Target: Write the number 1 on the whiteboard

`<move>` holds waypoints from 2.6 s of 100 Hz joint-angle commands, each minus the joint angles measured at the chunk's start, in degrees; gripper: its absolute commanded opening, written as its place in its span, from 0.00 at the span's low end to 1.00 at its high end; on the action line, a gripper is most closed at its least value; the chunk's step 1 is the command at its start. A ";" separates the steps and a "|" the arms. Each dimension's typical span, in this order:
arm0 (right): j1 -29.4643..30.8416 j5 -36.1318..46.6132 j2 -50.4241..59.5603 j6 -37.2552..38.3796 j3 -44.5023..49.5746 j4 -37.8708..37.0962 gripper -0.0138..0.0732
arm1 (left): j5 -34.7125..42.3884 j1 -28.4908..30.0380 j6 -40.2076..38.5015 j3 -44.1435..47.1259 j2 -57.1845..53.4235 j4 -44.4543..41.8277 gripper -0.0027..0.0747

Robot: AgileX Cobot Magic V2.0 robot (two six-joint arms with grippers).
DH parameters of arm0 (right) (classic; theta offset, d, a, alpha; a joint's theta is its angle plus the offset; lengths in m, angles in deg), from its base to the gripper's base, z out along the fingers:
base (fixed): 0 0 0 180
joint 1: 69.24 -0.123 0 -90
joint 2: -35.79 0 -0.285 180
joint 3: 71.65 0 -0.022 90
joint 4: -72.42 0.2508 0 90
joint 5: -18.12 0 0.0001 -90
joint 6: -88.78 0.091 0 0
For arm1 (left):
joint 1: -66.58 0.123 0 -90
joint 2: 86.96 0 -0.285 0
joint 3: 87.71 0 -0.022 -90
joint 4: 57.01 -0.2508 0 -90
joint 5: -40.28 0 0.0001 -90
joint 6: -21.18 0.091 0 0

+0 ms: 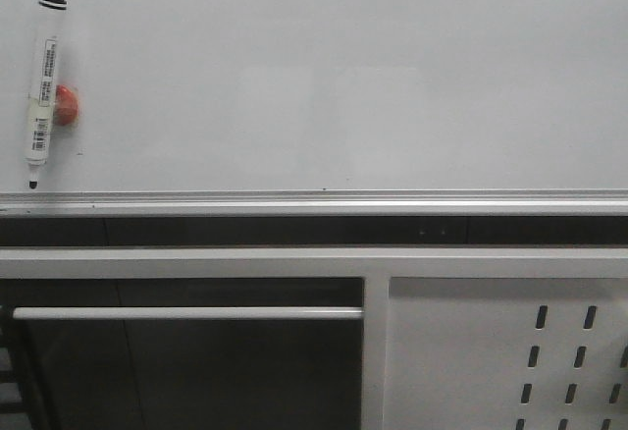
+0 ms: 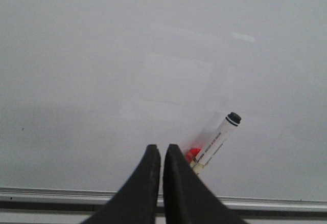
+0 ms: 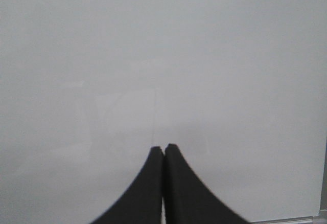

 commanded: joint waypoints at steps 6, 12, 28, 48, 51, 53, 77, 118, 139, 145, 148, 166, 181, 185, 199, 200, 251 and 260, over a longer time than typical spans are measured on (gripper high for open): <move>-0.08 4.50 -1.53 -0.60 -1.60 0.02 0.09 | 7.85 -3.26 2.46 2.02 0.90 0.82 0.01; -0.08 4.58 -1.53 -0.60 -1.36 0.02 0.09 | 10.73 -5.38 2.46 3.79 0.90 0.82 0.03; -0.08 4.58 -1.53 -0.60 -1.36 0.02 0.09 | 19.49 -11.38 2.55 7.88 0.96 -1.73 0.25; -0.08 4.58 -1.53 -0.60 -1.36 0.12 0.09 | 23.70 -15.86 2.55 11.13 1.04 -3.21 0.54; -0.08 4.58 -1.53 -0.60 -1.36 0.12 0.09 | 24.51 -16.00 2.55 11.43 1.04 -3.34 0.54; -0.08 4.58 -1.53 -0.60 -1.36 0.12 0.09 | 24.98 -16.13 2.55 11.78 1.04 -3.34 0.54; -0.08 4.58 -1.53 -0.60 -1.36 0.12 0.09 | 27.44 -16.13 2.55 13.63 5.01 -3.24 0.54; -0.08 4.58 -1.53 -0.60 -1.36 0.12 0.09 | 48.42 -16.13 -4.36 13.63 29.36 -4.58 0.54; -0.08 4.58 -1.53 -0.60 -1.36 0.12 0.09 | 62.56 -17.24 -10.13 13.63 41.98 -14.10 0.52; -0.08 4.58 -1.53 -0.60 -1.36 0.12 0.09 | 66.25 -18.19 -10.13 13.63 45.17 -14.10 0.50; -0.08 4.58 -1.53 -0.60 -1.36 0.12 0.09 | 67.75 -18.52 -10.01 13.63 47.08 -14.10 0.49; -0.08 4.58 -1.53 -0.60 -1.36 0.12 0.09 | 76.17 -19.95 -5.45 13.63 55.99 -13.99 0.48; -0.08 4.58 -1.53 -0.60 -1.36 0.12 0.09 | 85.20 -19.95 -1.94 13.63 61.78 -13.52 0.48; -0.08 4.58 -1.53 -0.60 -1.36 0.12 0.09 | 86.43 -19.95 -0.56 13.63 62.80 -13.00 0.48; -0.08 4.58 -1.53 -0.60 -1.36 0.12 0.09 | 88.54 -19.95 0.57 13.63 65.76 -11.67 0.46; -0.08 4.58 -1.53 -0.60 -1.36 0.12 0.09 | 88.64 -19.95 0.57 13.63 66.03 -11.69 0.46; -0.08 4.58 -1.53 -0.60 -1.36 0.12 0.09 | 91.57 -19.95 2.04 13.40 70.72 -12.60 0.45; -0.08 4.58 -1.53 -0.60 -1.36 0.12 0.09 | 91.57 -19.95 2.04 13.14 70.72 -10.59 0.45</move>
